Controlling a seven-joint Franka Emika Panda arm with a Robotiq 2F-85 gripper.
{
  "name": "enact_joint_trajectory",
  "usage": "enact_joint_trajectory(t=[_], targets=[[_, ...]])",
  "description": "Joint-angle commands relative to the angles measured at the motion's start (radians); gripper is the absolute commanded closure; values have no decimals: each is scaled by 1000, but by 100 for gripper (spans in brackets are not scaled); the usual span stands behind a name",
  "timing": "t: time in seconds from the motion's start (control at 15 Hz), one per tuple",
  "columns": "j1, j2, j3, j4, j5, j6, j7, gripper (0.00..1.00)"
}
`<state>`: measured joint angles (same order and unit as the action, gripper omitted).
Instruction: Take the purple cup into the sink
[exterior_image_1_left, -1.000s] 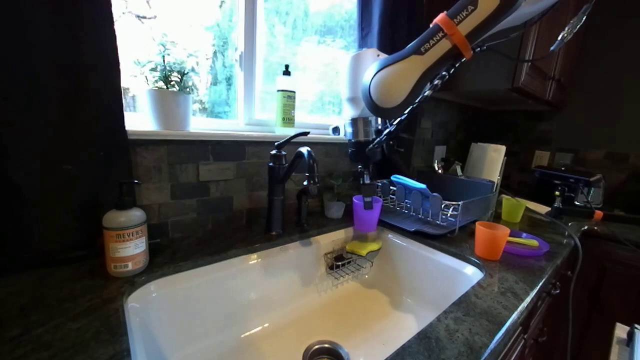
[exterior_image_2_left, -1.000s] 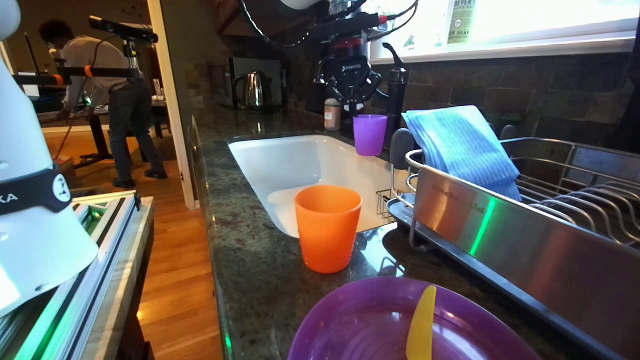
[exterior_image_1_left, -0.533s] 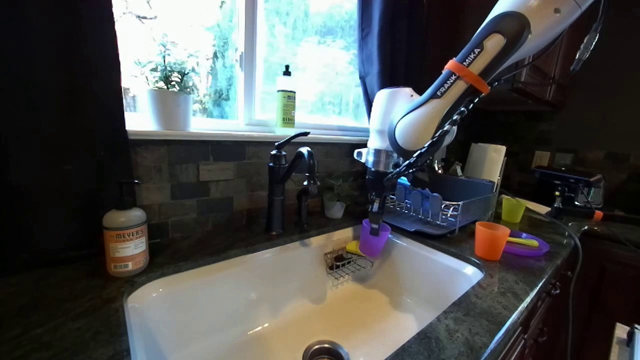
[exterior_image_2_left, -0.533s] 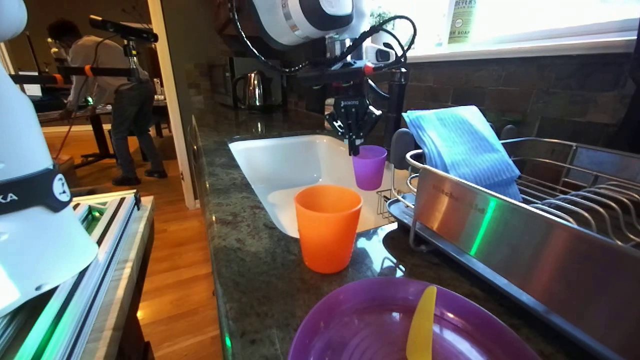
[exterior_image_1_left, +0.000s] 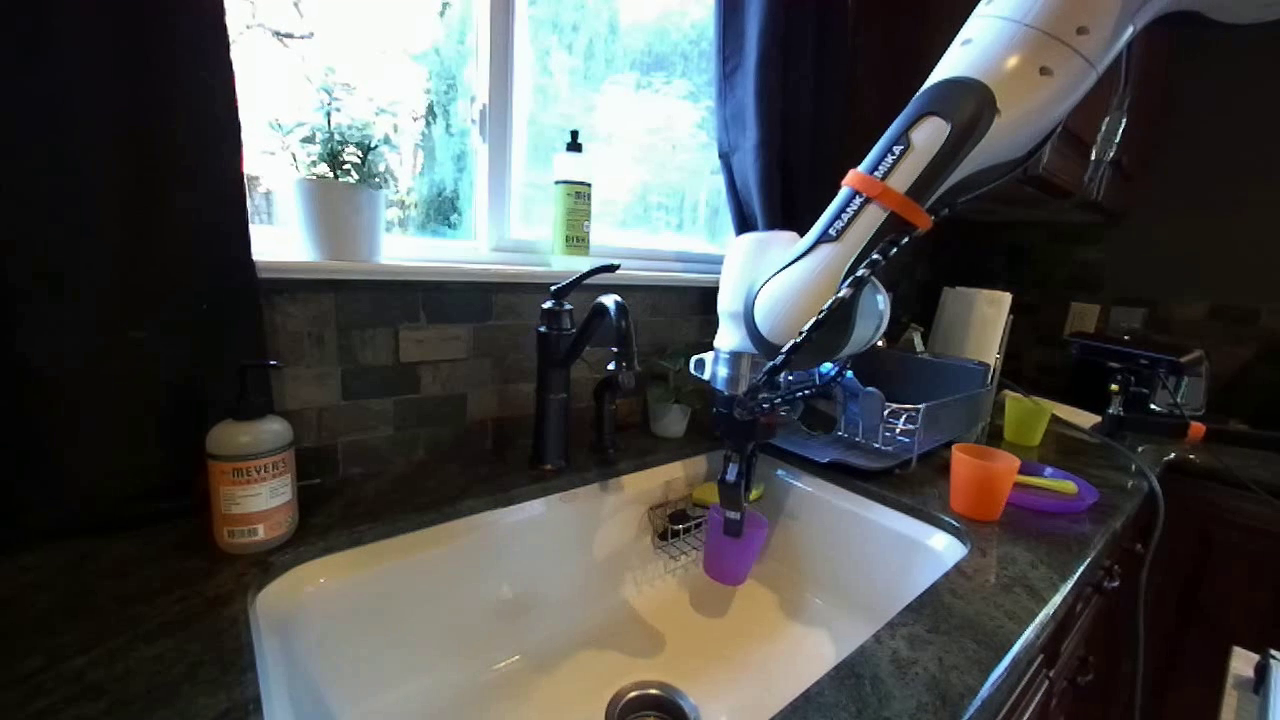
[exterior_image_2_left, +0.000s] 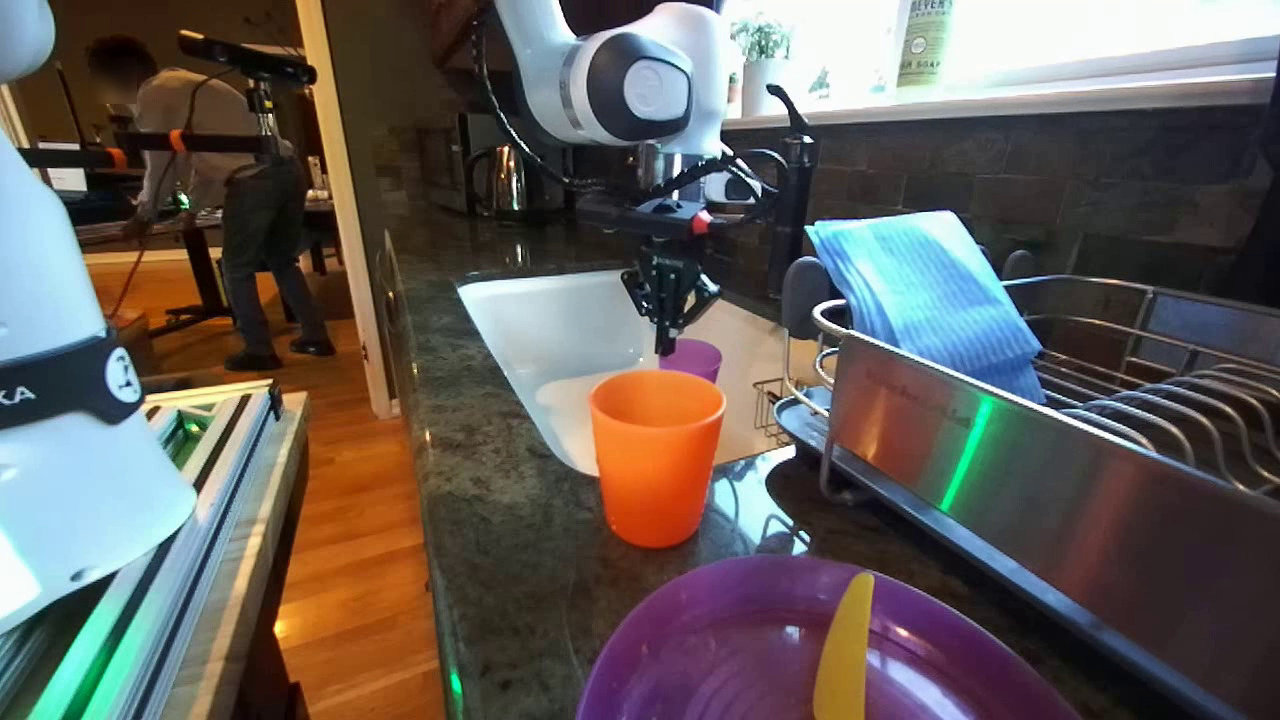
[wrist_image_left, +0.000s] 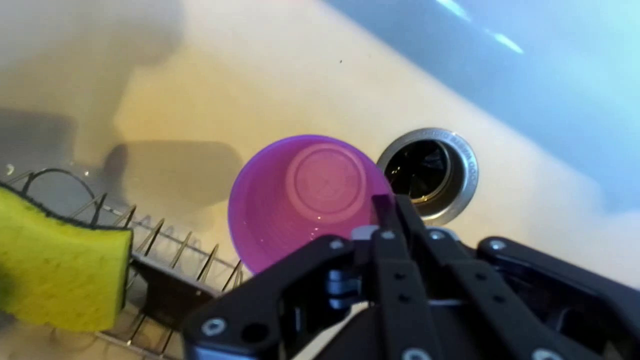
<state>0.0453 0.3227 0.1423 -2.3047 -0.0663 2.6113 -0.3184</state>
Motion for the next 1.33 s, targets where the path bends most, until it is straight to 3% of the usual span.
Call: enact_joint_trajectory(t=[0.0,0.67,1.2,1.27], targets=[[-2,13,1,6,0,-26,0,96],[9,147,-23,44,-5,-33,84,99],[131,222,-169,79,-149,-76,376,99],[134,227,-170,86,-152,-83,388,71]])
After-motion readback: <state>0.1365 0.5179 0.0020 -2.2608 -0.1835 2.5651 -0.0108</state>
